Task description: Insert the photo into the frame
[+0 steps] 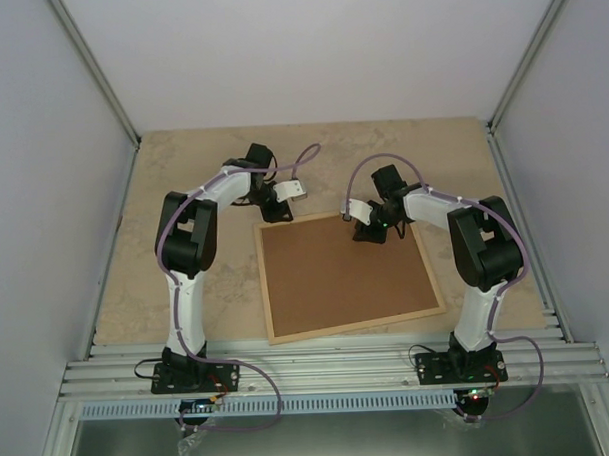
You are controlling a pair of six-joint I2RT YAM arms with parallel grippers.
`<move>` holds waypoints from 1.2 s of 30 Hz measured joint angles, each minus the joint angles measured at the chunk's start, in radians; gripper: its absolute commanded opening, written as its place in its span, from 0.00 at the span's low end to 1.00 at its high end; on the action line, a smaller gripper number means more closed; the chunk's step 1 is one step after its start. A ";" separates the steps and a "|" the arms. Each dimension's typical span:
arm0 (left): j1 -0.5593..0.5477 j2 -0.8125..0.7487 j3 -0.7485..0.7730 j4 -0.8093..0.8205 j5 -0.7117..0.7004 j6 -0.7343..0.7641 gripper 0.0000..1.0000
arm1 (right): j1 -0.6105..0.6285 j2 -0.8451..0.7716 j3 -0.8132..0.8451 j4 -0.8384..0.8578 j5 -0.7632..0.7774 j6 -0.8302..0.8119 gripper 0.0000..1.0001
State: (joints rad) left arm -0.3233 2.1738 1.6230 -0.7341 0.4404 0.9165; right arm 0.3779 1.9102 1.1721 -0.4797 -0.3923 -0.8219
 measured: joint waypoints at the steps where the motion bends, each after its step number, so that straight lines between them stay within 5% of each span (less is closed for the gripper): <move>1: -0.001 0.000 0.000 0.002 -0.002 0.002 0.38 | 0.000 0.000 0.000 0.000 0.000 0.000 0.35; 36: -0.039 -0.077 -0.120 0.119 -0.112 0.058 0.40 | 0.000 0.007 0.012 -0.014 0.000 0.016 0.34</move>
State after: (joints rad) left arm -0.3626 2.0964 1.5032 -0.6147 0.3283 0.9745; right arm 0.3775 1.9175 1.1839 -0.4942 -0.3923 -0.8055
